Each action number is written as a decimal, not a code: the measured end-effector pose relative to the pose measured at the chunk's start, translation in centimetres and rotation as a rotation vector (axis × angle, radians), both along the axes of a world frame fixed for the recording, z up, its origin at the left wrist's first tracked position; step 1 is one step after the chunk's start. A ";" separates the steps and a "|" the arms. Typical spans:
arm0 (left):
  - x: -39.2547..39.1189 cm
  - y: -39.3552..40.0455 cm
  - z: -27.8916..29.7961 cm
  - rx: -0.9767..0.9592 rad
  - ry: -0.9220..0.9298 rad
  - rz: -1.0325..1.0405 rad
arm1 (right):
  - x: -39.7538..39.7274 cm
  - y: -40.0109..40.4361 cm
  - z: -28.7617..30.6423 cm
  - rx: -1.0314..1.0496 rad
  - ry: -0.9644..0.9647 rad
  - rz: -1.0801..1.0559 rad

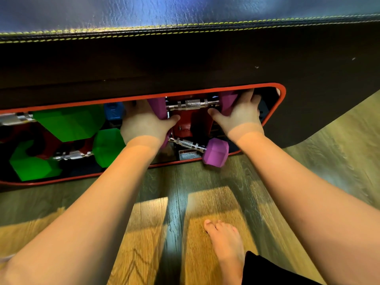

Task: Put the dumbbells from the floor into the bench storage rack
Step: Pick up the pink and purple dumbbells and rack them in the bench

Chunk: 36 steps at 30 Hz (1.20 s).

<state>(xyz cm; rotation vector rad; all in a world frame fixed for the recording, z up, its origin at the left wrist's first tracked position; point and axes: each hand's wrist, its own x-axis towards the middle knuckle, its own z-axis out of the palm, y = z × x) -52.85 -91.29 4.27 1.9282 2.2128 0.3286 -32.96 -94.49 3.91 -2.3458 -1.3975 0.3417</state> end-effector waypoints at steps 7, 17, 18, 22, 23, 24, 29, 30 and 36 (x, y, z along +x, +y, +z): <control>-0.3 -0.9 -0.1 -0.074 -0.195 0.052 | 0.7 0.1 0.1 -0.010 0.039 0.088; -2.9 -3.4 -6.7 0.064 -0.708 0.014 | 1.4 -6.1 -5.3 -0.109 0.462 -0.035; -3.0 -3.5 -7.6 0.048 -0.672 -0.005 | 1.0 -6.6 -6.5 -0.149 0.451 -0.044; -3.0 -2.9 -10.6 -0.008 -0.488 -0.097 | -0.3 -7.1 -11.6 -0.197 0.404 -0.095; -3.0 -2.6 -11.4 -0.025 -0.465 -0.100 | -0.6 -7.0 -12.7 -0.194 0.416 -0.118; -2.9 -2.3 -12.0 -0.041 -0.452 -0.090 | -0.9 -6.8 -13.6 -0.175 0.443 -0.133; -1.9 -1.3 -13.7 -0.035 -0.464 0.029 | -1.5 -5.5 -15.7 -0.023 0.566 -0.170; -1.7 -1.1 -13.6 -0.027 -0.474 0.041 | -1.6 -5.3 -16.0 0.007 0.568 -0.178; -1.7 1.3 -13.8 -0.075 -0.557 0.080 | -1.9 -5.0 -17.2 0.112 0.681 -0.218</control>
